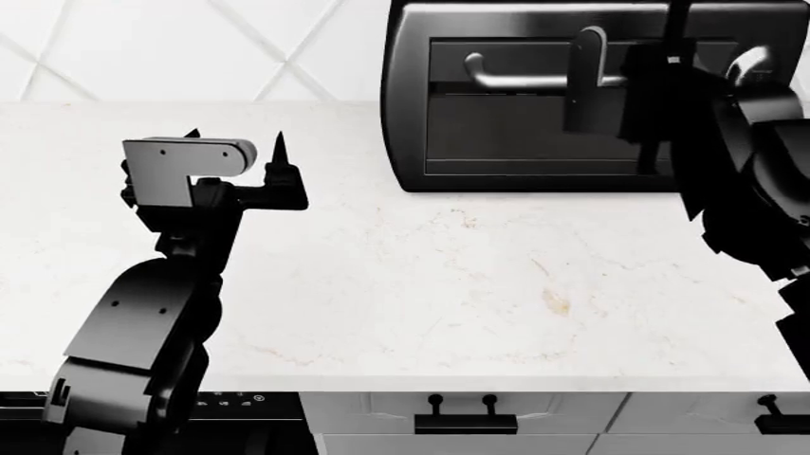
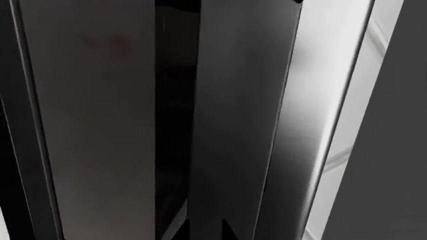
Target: Open the toaster oven door.
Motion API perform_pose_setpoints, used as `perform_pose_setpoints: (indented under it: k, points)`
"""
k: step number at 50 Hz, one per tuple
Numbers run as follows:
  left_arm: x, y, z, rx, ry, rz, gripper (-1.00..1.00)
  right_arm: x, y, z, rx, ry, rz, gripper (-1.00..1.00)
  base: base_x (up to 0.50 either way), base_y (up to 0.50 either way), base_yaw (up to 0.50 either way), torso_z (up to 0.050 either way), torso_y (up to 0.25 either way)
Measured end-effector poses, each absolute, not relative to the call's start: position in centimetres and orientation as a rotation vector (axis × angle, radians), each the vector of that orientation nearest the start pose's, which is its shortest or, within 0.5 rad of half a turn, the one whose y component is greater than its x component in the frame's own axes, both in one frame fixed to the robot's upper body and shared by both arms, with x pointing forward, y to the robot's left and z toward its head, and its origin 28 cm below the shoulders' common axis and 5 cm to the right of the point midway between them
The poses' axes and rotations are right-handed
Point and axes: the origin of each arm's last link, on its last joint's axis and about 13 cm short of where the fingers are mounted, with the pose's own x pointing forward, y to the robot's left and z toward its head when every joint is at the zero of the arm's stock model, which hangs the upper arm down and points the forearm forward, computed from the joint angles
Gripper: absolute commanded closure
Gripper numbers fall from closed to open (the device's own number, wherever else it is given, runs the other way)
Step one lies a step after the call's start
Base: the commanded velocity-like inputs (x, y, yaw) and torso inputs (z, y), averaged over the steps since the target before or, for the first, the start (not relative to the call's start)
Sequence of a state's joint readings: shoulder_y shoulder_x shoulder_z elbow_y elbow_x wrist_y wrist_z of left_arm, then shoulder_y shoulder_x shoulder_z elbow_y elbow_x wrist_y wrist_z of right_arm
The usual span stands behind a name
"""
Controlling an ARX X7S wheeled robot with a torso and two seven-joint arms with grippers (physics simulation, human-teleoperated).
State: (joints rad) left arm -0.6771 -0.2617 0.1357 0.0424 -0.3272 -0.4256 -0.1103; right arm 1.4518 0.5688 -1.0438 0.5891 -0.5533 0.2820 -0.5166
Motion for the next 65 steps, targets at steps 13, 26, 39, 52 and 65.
perform_pose_setpoints:
  k: [13, 26, 39, 52, 65]
  points:
    - [32.8, 23.7, 18.0, 0.000, -0.253, -0.051, -1.00, 37.1, -21.2, 31.8, -1.683, 0.134, 0.151, 1.00, 0.00, 0.00, 0.00, 0.000, 0.000]
    - [32.7, 23.5, 18.1, 0.000, -0.254, -0.055, -1.00, 35.1, -21.6, 31.4, -1.698, 0.161, 0.219, 1.00, 0.00, 0.00, 0.00, 0.000, 0.001]
    - [32.7, 23.5, 18.2, -0.001, -0.258, -0.059, -1.00, 33.2, -21.7, 30.5, -1.714, 0.198, 0.282, 1.00, 0.00, 0.00, 0.00, 0.000, 0.002]
    - [32.6, 23.5, 18.2, -0.001, -0.259, -0.060, -1.00, 31.5, -21.8, 29.0, -1.719, 0.229, 0.330, 1.00, 0.00, 0.00, 0.00, 0.000, 0.003]
    - [32.6, 23.4, 18.1, -0.003, -0.259, -0.061, -1.00, 30.1, -21.9, 27.4, -1.723, 0.248, 0.354, 1.00, 0.00, 0.00, 0.00, 0.000, 0.004]
